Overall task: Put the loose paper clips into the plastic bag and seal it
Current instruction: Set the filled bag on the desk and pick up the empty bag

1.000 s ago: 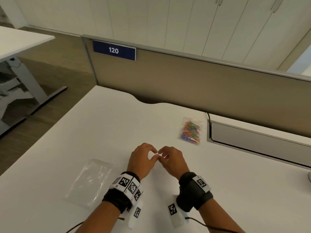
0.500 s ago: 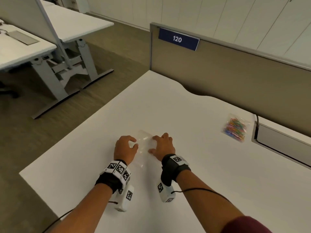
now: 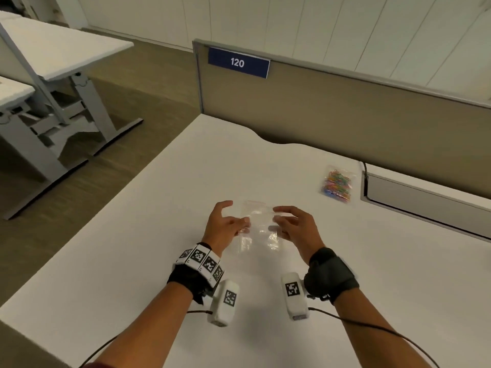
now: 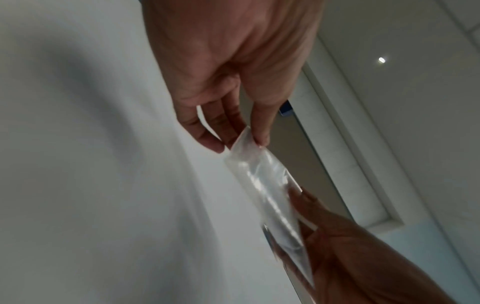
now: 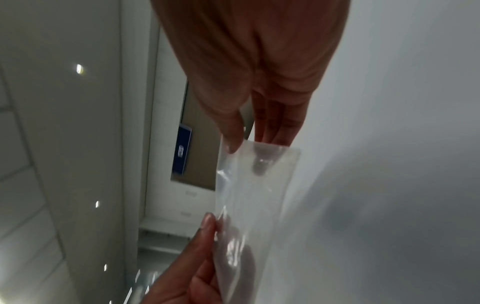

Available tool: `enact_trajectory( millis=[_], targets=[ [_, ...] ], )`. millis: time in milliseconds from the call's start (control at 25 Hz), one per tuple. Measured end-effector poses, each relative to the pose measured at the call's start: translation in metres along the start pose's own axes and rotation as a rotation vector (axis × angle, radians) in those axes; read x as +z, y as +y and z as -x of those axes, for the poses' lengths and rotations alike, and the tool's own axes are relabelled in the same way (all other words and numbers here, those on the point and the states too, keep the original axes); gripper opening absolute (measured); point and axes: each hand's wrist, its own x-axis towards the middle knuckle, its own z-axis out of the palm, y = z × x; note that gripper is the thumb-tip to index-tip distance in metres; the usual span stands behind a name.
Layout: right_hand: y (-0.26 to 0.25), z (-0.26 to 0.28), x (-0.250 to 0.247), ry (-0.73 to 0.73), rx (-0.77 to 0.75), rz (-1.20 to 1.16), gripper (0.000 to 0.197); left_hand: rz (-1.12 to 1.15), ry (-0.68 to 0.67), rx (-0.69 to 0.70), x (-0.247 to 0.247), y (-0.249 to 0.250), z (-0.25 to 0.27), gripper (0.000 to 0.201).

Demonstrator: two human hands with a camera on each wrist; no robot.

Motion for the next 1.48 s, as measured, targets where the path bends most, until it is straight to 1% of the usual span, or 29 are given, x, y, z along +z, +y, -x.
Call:
enact_trajectory(
  millis=[80, 120, 160, 240, 320, 360, 440, 480, 560, 600, 680, 720, 800, 880, 920, 960, 1000, 1080, 1160, 1240, 1320, 1400, 1480],
  targets=[
    [-0.007, 0.018, -0.03, 0.011, -0.03, -0.048, 0.041, 0.012, -0.097, 0.093, 0.031, 0.012, 0.002, 0.057],
    [-0.008, 0.028, -0.048, 0.03, -0.061, -0.034, 0.05, 0.005, -0.15, 0.126, 0.049, 0.017, 0.003, 0.057],
    [-0.01, 0.036, -0.063, 0.053, -0.086, -0.011, 0.054, -0.011, -0.196, 0.158, 0.064, 0.021, 0.005, 0.055],
    [-0.011, 0.053, -0.096, 0.144, -0.124, 0.013, 0.051, -0.052, -0.281, 0.214, 0.098, 0.026, 0.012, 0.044],
    [-0.012, 0.069, -0.131, 0.255, -0.162, 0.004, 0.042, -0.07, -0.373, 0.236, 0.136, 0.029, 0.02, 0.028],
    [-0.013, 0.076, -0.146, 0.286, -0.18, -0.007, 0.035, -0.109, -0.414, 0.25, 0.153, 0.029, 0.024, 0.024],
    [-0.013, 0.092, -0.182, 0.313, -0.21, 0.0, 0.027, -0.277, -0.477, 0.327, 0.188, 0.027, 0.034, 0.027],
    [-0.013, 0.102, -0.203, 0.316, -0.212, 0.022, 0.028, -0.353, -0.499, 0.374, 0.209, 0.026, 0.041, 0.028],
    [-0.009, 0.119, -0.241, 0.31, -0.199, 0.136, 0.037, -0.388, -0.489, 0.444, 0.246, 0.024, 0.054, 0.023],
    [-0.006, 0.126, -0.261, 0.318, -0.187, 0.26, 0.039, -0.36, -0.472, 0.456, 0.267, 0.022, 0.062, 0.019],
    [0.005, 0.139, -0.297, 0.388, -0.172, 0.513, 0.032, -0.287, -0.446, 0.441, 0.302, 0.016, 0.076, 0.012],
    [0.009, 0.146, -0.316, 0.428, -0.173, 0.551, 0.025, -0.272, -0.442, 0.436, 0.321, 0.011, 0.084, 0.011],
    [0.015, 0.159, -0.351, 0.461, -0.164, 0.437, 0.018, -0.307, -0.426, 0.453, 0.351, 0.0, 0.098, 0.012],
    [0.015, 0.173, -0.387, 0.431, -0.14, 0.324, 0.014, -0.396, -0.418, 0.474, 0.377, -0.016, 0.111, 0.024],
    [0.015, 0.178, -0.408, 0.425, -0.128, 0.331, 0.012, -0.456, -0.437, 0.48, 0.39, -0.024, 0.117, 0.031],
    [0.016, 0.181, -0.427, 0.437, -0.117, 0.364, 0.012, -0.557, -0.469, 0.487, 0.398, -0.034, 0.121, 0.037],
    [0.016, 0.182, -0.449, 0.484, -0.112, 0.422, 0.012, -0.707, -0.506, 0.506, 0.408, -0.044, 0.125, 0.04],
    [0.014, 0.179, -0.492, 0.634, -0.128, 0.573, 0.012, -1.044, -0.569, 0.556, 0.42, -0.068, 0.132, 0.044],
    [0.003, 0.169, -0.53, 0.78, -0.146, 0.64, 0.015, -1.229, -0.598, 0.543, 0.425, -0.089, 0.136, 0.052],
    [-0.012, 0.154, -0.56, 0.831, -0.098, 0.631, 0.025, -1.295, -0.596, 0.474, 0.424, -0.104, 0.139, 0.057],
    [-0.02, 0.135, -0.583, 0.81, -0.024, 0.638, 0.032, -1.294, -0.569, 0.431, 0.421, -0.112, 0.141, 0.055],
    [-0.023, 0.117, -0.6, 0.788, 0.032, 0.7, 0.033, -1.255, -0.525, 0.451, 0.419, -0.115, 0.144, 0.053],
    [-0.023, 0.1, -0.612, 0.763, 0.073, 0.773, 0.033, -1.216, -0.491, 0.489, 0.418, -0.115, 0.145, 0.055]
  ],
)
